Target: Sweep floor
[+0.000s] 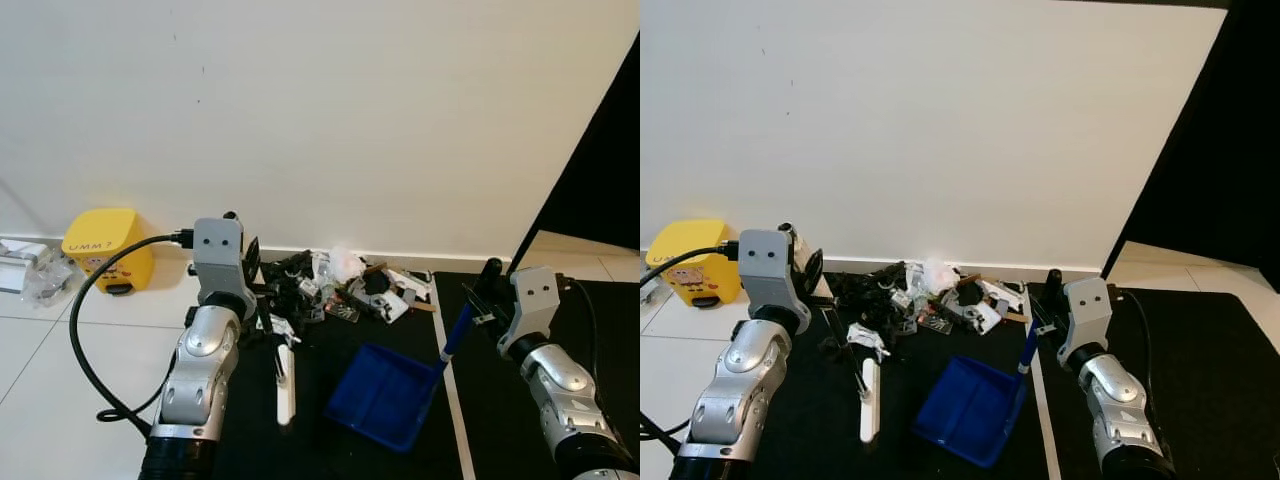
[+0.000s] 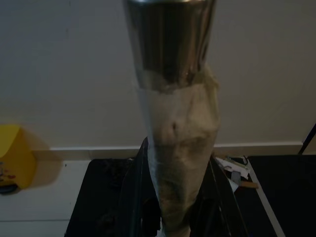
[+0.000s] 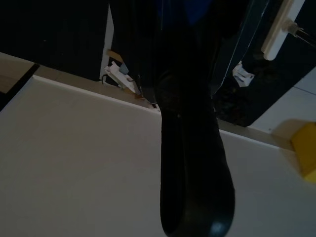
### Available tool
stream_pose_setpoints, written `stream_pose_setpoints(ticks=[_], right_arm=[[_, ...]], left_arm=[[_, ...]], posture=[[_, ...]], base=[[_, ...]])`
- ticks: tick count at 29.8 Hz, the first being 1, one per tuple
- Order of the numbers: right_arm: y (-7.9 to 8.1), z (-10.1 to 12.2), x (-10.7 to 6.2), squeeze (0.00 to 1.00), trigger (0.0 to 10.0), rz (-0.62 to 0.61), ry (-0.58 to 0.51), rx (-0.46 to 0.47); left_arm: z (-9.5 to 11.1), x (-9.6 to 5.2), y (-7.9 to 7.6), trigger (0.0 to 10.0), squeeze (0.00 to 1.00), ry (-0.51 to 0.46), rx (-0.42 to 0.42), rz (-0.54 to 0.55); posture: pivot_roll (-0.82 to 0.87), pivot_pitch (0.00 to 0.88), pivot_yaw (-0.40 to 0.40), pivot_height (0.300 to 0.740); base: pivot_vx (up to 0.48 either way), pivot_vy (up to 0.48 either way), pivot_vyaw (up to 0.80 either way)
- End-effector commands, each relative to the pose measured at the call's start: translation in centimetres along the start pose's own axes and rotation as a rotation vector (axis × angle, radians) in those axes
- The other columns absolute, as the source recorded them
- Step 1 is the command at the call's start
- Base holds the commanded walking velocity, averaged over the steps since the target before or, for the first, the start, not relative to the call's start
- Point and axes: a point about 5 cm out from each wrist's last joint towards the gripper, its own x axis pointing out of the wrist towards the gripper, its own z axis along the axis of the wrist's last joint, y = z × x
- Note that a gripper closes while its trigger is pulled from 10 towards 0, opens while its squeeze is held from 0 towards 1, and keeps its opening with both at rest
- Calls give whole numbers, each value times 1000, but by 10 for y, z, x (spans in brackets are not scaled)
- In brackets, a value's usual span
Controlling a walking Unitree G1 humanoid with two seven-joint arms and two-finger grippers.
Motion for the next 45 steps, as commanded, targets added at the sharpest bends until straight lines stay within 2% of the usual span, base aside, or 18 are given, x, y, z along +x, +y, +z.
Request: stream_pose_setpoints(ticks=[1, 39, 45], right_arm=[[-1, 9, 4, 0, 10000, -4, -38, 2], [2, 6, 4, 0, 10000, -2, -22, 17], [2, 6, 4, 0, 10000, 0, -21, 17]], left_arm=[[15, 1, 3, 10000, 0, -75, 30, 7], [11, 0, -2, 10000, 0, -56, 40, -8], [10, 0, -3, 10000, 0, -55, 51, -14]], posture=[[74, 42, 0, 740], [76, 46, 5, 740], [76, 46, 5, 740]], base=[[401, 0, 0], [410, 0, 0], [93, 0, 0]])
